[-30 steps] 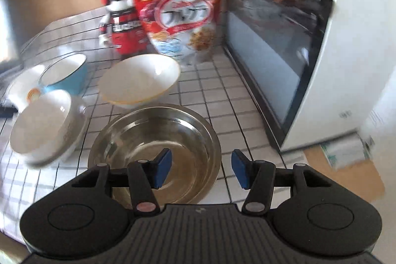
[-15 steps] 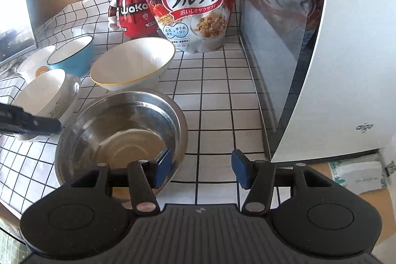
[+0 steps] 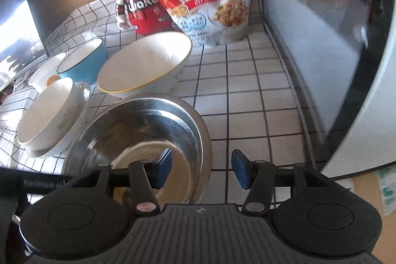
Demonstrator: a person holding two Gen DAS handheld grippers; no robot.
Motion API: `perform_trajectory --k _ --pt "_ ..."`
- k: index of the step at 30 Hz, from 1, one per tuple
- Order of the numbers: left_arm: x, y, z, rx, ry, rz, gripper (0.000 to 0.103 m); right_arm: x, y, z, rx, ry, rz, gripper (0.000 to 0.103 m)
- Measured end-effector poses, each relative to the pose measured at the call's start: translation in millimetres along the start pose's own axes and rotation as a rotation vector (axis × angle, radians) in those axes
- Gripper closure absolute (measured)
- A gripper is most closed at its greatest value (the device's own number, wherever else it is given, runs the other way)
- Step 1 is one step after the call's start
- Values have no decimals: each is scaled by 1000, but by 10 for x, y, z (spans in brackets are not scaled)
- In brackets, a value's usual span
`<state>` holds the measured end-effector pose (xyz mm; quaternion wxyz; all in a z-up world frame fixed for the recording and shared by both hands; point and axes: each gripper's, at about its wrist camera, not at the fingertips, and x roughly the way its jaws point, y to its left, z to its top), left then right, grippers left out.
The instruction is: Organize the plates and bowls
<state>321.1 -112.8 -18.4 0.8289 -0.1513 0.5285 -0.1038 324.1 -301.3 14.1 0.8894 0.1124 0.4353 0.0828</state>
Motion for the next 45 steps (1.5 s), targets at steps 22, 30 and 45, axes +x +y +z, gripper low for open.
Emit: perform_trajectory --k 22,30,45 --pt "-752 102 -66 108 120 -32 82 -478 666 -139 -153 43 69 73" --pt "-1638 620 450 116 -26 -41 82 -694 1506 351 -175 -116 141 73" --pt "-2006 1542 1161 218 -107 -102 83 -451 2616 713 -164 -240 32 73"
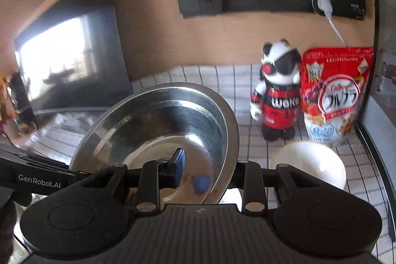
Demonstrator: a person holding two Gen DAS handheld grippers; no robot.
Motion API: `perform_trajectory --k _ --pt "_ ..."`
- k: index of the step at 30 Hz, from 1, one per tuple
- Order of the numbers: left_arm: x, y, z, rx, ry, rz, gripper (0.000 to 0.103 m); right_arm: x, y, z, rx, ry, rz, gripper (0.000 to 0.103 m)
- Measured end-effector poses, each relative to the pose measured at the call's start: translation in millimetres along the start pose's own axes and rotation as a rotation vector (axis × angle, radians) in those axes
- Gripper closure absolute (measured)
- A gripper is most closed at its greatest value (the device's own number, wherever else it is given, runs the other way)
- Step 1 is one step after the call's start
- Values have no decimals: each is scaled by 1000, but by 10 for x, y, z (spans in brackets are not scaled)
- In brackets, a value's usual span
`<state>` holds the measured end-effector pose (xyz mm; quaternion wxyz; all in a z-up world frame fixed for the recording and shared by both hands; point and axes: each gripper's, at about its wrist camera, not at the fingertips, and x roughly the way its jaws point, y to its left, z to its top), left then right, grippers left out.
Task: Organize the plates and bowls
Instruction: 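Carry the steel bowl with both tools over the white bowl on the floral plate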
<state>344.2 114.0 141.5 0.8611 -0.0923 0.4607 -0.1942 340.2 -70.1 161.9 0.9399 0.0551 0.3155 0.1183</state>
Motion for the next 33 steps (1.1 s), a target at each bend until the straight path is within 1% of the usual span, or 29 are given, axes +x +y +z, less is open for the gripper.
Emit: perform_trajectory --k 3,5,7,9,13,17,22,26,29,33 --pt "218 151 -89 -4 44 -13 84 204 -11 -150 -6 72 -37 73" --pt "382 227 -125 -13 63 -5 84 377 -51 -217 -15 122 -36 73" --pt "533 317 -151 -57 84 4 85 533 -96 -269 -10 176 -26 73" --pt "635 366 -184 -92 102 28 85 643 -127 -310 -23 211 -9 73" --pt "782 390 -188 -95 117 63 85 842 -156 -362 -70 246 12 73" --pt "890 409 -168 -133 131 97 84 970 -206 -371 -82 279 41 73" --pt "973 363 -176 -123 135 129 83 1128 -265 -415 -107 303 50 73" --pt "1051 331 -189 -93 128 154 84 1150 -306 -425 -116 303 72 73" --pt "1052 339 -190 -93 123 145 84 1143 -313 -422 -123 305 80 73" --pt "946 403 -154 -141 130 101 79 1098 -316 -431 -126 312 93 73"
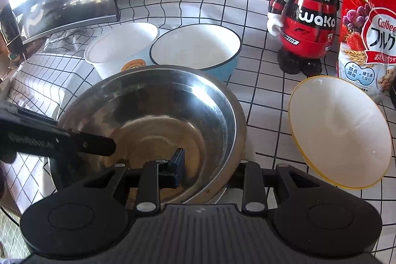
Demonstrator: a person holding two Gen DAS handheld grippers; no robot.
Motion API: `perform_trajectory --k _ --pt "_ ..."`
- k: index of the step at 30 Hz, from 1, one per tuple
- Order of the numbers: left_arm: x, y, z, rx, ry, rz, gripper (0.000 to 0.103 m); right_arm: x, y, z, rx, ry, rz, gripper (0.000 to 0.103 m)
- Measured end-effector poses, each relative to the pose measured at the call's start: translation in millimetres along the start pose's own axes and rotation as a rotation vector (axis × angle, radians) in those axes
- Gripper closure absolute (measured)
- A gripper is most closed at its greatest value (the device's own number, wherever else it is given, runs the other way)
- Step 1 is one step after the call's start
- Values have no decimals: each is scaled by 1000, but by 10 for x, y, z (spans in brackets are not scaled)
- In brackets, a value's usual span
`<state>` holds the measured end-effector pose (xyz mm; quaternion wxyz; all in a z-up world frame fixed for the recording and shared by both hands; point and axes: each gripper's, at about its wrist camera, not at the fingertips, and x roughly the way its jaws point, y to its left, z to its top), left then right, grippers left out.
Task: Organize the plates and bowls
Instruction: 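Carry the steel bowl with both tools over the white bowl on the floral plate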
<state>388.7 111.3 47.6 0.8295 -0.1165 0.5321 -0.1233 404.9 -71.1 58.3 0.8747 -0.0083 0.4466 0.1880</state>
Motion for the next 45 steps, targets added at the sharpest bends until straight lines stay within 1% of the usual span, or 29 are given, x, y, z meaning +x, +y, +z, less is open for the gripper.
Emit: perform_trajectory --k 2,6,10,12,15,16,18,21,25,27,29,32,35,38,45 --pt "-66 23 11 -11 -3 -9 76 -17 -22 -8 8 8 16 73" --pt "-133 61 23 -30 1 -22 75 -26 -63 -6 46 27 45 73" --pt "-134 79 15 -35 -2 -30 76 -49 -35 -11 35 20 30 73" --pt "-156 44 5 -15 -14 -4 78 -79 -13 -19 21 12 16 74" --pt "-181 -49 -15 75 -31 100 77 -108 -5 -21 9 6 8 74" --pt "-169 -41 -14 78 -29 111 77 -109 -5 -22 10 5 7 74" --pt "-126 19 -5 49 -16 95 78 -103 -9 -22 12 3 7 74" --pt "-92 72 8 18 -15 93 79 -98 -23 -12 19 1 9 74" --pt "-90 192 35 -67 -2 28 79 -87 -74 5 50 5 26 74" --pt "-63 273 43 -123 19 -7 80 -80 -133 16 92 12 50 74" --pt "-16 312 40 -153 37 -24 82 -74 -200 24 137 20 75 74" --pt "50 274 14 -153 61 -16 81 -83 -270 32 178 22 101 74" --pt "78 245 -3 -154 68 -9 81 -92 -311 50 184 28 118 74" --pt "81 237 3 -157 77 -12 79 -92 -324 61 177 31 117 74" --pt "111 222 14 -158 78 -32 79 -117 -364 55 179 25 102 74"
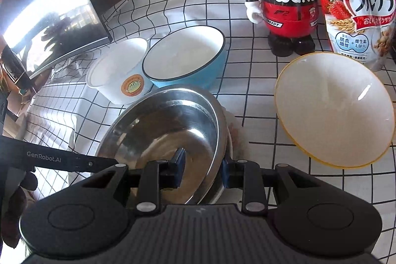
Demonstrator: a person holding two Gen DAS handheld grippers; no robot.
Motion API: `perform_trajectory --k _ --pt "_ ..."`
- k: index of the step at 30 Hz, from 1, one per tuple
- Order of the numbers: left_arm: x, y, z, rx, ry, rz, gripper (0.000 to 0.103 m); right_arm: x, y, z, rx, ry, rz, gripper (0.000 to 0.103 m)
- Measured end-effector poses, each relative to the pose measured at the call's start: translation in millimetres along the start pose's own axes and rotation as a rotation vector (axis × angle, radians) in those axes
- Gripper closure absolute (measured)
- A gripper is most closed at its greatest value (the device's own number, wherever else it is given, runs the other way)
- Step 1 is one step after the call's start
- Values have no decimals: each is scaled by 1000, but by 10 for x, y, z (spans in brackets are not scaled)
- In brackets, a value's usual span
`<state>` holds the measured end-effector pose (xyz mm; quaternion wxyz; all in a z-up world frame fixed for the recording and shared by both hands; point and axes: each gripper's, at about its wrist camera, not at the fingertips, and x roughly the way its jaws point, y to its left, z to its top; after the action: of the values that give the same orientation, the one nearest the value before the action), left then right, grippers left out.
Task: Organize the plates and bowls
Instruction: 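Carry the steel bowl with both tools over the white bowl on the floral plate, then lower the steel bowl into the white bowl and open both tools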
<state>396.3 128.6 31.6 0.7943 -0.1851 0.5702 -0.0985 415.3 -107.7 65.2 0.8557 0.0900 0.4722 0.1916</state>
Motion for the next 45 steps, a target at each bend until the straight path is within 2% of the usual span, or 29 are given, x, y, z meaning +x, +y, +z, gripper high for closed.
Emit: perform_trajectory --k 8,15,20,22,26,29,32,34,36,39,45 --pt "-6 48 13 -17 -11 -18 81 -50 61 -62 -23 -4 -12 74" --pt "-157 23 46 34 -70 8 81 -102 117 -76 -48 3 -23 73" --pt "-182 66 42 21 -74 6 81 -169 146 -81 -79 1 -30 66" --pt "-174 89 26 9 -71 0 80 -178 132 -78 -88 1 -61 52" --pt "-157 93 -6 -2 -66 -15 81 -192 70 -75 -73 4 -73 52" --pt "-171 88 -10 -1 -68 -21 81 -257 20 -53 -44 -27 -83 52" --pt "-227 67 -1 9 -92 -15 81 -306 -45 -41 0 -69 -109 52" --pt "-286 26 10 33 -121 1 81 -305 -73 -40 15 -88 -150 56" --pt "-342 -24 26 62 -152 22 81 -272 -102 -50 32 -83 -176 62" --pt "-373 -87 42 98 -172 47 81 -202 -136 -59 63 -51 -158 63" --pt "-284 -110 60 111 -148 49 81 -178 -125 -75 70 -42 -160 64"
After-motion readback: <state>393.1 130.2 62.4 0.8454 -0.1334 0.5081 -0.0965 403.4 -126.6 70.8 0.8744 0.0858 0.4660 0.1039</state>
